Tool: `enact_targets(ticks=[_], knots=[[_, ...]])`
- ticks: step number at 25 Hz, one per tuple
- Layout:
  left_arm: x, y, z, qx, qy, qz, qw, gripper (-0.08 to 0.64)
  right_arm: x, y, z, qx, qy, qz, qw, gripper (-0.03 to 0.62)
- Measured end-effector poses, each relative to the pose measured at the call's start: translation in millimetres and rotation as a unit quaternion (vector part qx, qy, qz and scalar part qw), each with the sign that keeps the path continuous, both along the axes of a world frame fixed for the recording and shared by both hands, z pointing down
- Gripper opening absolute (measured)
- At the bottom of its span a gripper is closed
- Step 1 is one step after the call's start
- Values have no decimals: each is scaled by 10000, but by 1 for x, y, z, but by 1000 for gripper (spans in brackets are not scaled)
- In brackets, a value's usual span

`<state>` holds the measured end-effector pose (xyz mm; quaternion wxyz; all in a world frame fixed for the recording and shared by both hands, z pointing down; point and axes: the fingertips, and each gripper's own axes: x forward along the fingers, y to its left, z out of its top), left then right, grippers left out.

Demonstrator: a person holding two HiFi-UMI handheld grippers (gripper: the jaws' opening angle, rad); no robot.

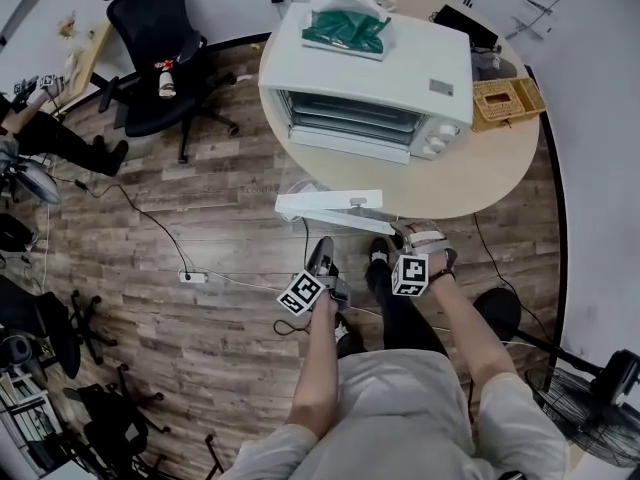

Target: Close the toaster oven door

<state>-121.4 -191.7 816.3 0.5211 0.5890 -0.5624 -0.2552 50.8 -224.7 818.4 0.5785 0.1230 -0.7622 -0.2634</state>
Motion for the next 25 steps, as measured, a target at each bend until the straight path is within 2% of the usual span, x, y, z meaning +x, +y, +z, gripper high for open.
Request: enact_targets(ticks=[15,25], knots=[[-4,-3,-22,258,-5,126,9996,161,-4,5,-41,303,-250,168,9991,84],[8,-20,-48,655,62,376,9971,161,-1,0,-82,578,-557,500,9955,56]])
